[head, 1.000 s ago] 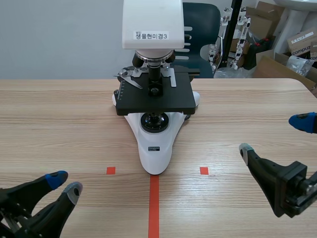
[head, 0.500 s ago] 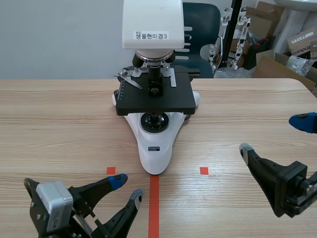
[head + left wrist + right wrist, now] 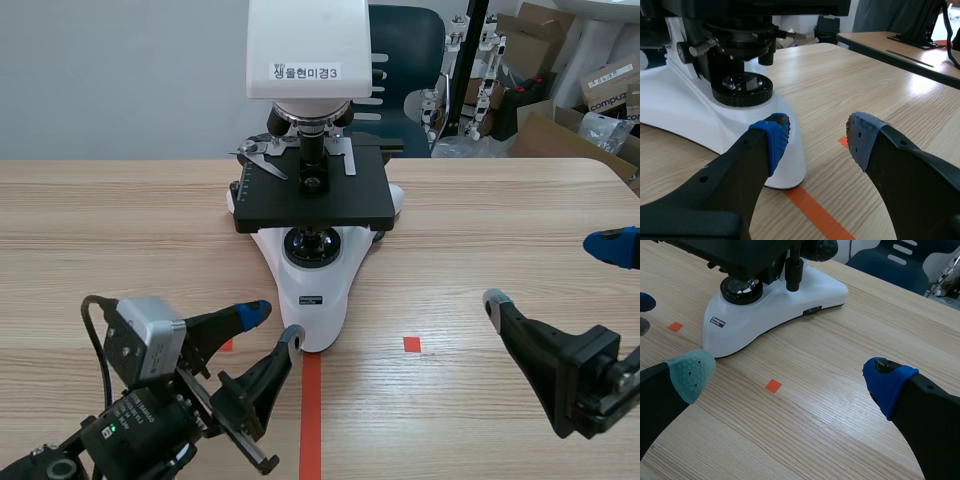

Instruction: Point at the diaphragm

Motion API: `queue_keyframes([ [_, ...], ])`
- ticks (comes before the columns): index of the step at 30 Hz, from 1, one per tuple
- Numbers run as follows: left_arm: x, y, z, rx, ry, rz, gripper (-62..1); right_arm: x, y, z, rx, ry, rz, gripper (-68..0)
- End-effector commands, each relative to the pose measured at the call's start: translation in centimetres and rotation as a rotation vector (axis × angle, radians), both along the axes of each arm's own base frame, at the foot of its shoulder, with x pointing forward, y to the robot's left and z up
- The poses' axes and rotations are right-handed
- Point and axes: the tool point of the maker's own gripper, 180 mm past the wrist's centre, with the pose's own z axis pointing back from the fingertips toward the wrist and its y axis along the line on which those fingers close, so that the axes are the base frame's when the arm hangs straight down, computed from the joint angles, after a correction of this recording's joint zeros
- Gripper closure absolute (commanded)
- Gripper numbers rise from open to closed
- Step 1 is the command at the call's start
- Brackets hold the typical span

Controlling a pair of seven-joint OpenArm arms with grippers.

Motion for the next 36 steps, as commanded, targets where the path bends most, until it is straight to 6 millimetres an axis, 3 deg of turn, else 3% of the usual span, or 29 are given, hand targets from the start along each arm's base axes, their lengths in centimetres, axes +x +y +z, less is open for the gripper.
queue_keyframes([
  [1, 0.8, -0.3, 0.9, -0.029, -0.031, 0.024, -28.7, 0.4, 0.1, 1.0, 0.007, -0.035, 0.007, -67.9],
  [13, 2.7, 2.0, -0.3, -0.144, 0.004, 0.158, -28.7, 0.4, 0.1, 0.9, 0.007, -0.035, 0.007, -67.9],
  [25, 1.8, 0.3, -0.8, -0.19, 0.021, 0.136, -28.4, 0.4, 0.1, 1.0, 0.007, -0.035, 0.007, -67.9],
  [33, 1.5, 1.4, -0.3, -0.23, -0.032, 0.174, -28.4, 0.4, 0.1, 0.9, 0.007, -0.035, 0.007, -67.9],
  [36, 1.7, 1.7, -1.0, -0.189, -0.033, 0.191, -28.4, 0.4, 0.1, 1.0, 0.007, -0.035, 0.007, -67.9],
])
